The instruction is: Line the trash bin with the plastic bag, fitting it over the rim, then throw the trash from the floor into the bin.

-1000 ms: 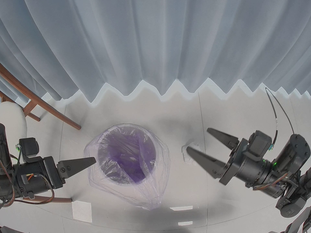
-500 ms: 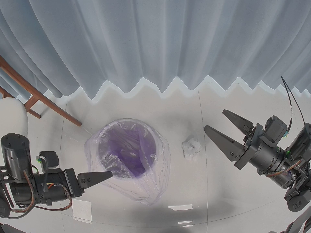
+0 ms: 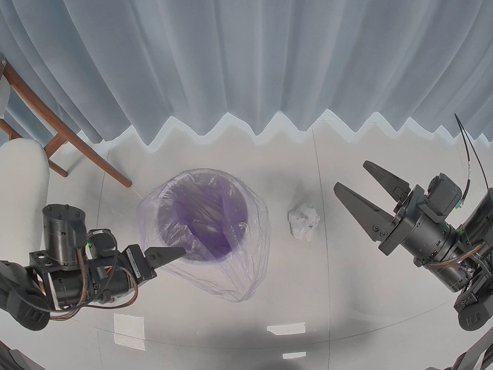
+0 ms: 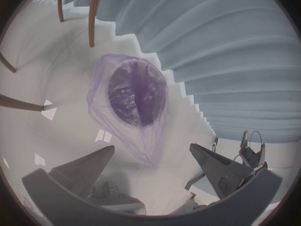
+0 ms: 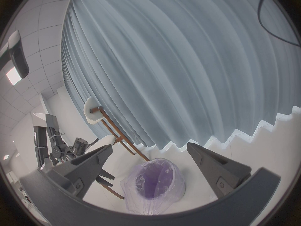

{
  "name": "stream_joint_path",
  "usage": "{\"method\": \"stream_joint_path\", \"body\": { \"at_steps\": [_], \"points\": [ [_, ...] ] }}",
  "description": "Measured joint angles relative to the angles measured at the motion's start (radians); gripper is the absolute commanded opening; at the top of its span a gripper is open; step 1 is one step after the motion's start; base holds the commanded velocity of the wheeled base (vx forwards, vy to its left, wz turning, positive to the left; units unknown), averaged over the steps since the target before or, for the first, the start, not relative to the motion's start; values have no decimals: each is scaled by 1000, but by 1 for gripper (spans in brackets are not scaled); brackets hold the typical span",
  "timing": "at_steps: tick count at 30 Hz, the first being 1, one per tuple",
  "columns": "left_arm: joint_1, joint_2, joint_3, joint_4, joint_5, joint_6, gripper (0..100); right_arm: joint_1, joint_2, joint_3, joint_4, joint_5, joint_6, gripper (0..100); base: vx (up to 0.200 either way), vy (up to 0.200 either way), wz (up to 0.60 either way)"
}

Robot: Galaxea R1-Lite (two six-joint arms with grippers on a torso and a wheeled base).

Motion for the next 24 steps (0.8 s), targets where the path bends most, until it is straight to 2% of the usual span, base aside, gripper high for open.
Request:
{"method": "stream_joint_path", "body": {
  "at_steps": [5, 15, 16, 24],
  "points": [
    [24, 135, -4, -92, 3, -30, 100, -11, -12, -6, 0, 0, -3, 100, 0, 0, 0],
    [39, 333, -64, -121, 4, -44, 100, -19, -30, -12, 1, 1, -5, 100, 0, 0, 0],
    [41, 347, -77, -121, 5, -44, 0, -19, -30, -12, 1, 1, -6, 100, 0, 0, 0],
    [46, 424, -145, -115, 8, -68, 0, -20, -32, -11, 1, 1, -8, 100, 0, 0, 0]
  ]
}}
